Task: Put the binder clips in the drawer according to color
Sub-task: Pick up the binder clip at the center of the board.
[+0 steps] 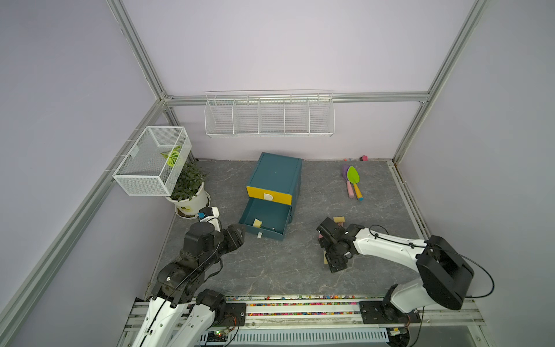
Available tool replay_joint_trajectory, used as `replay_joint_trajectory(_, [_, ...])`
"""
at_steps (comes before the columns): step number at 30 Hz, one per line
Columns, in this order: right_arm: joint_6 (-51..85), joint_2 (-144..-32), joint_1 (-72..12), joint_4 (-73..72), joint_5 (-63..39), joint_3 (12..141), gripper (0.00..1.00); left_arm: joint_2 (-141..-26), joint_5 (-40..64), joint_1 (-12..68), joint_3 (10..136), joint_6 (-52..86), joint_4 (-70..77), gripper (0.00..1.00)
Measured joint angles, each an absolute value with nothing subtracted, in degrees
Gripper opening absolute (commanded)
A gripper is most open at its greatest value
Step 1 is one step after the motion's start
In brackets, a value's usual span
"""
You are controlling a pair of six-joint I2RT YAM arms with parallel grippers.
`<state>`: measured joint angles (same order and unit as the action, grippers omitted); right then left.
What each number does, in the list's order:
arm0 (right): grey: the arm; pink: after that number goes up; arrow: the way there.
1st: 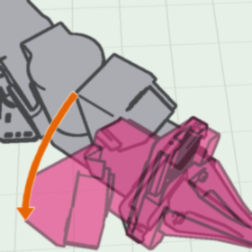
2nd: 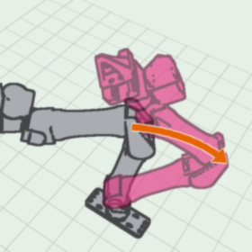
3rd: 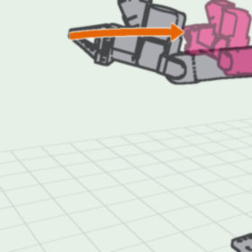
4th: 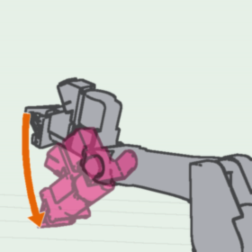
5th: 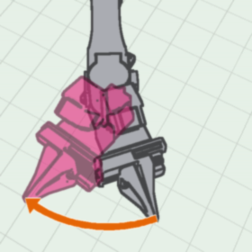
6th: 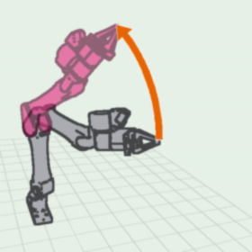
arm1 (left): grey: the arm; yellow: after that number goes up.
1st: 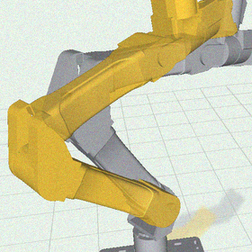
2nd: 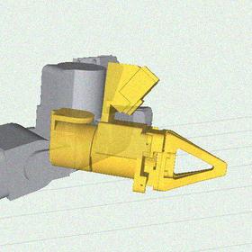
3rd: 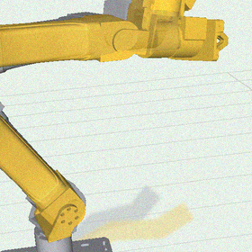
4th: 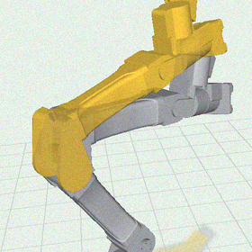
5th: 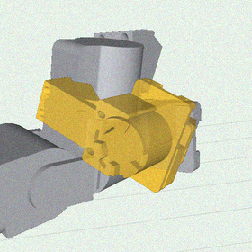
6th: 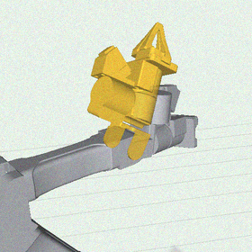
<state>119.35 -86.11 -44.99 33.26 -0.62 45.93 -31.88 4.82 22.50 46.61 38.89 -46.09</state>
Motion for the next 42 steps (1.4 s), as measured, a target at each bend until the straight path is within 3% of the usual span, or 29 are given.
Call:
replay_joint_trajectory(20, [119.8, -85.6, -42.6, 29.2, -1.1, 44.9, 0.81, -31.9, 5.0, 22.5, 46.6, 38.9, -45.9, 0.61])
replay_joint_trajectory(26, [119.8, -85.7, -42.4, 29.3, -1.0, 44.8, 0.71, -31.9, 5.0, 22.5, 46.6, 38.9, -45.9, 0.61])
replay_joint_trajectory(34, [120.0, -86.0, -41.8, 29.3, -1.2, 44.9, 0.71, -31.9, 5.0, 22.5, 46.6, 38.9, -45.9, 0.61])
replay_joint_trajectory(42, [120.2, -86.6, -41.5, 29.3, -1.8, 45.2, 0.57, -31.9, 5.0, 22.5, 46.6, 38.9, -45.9, 0.61])
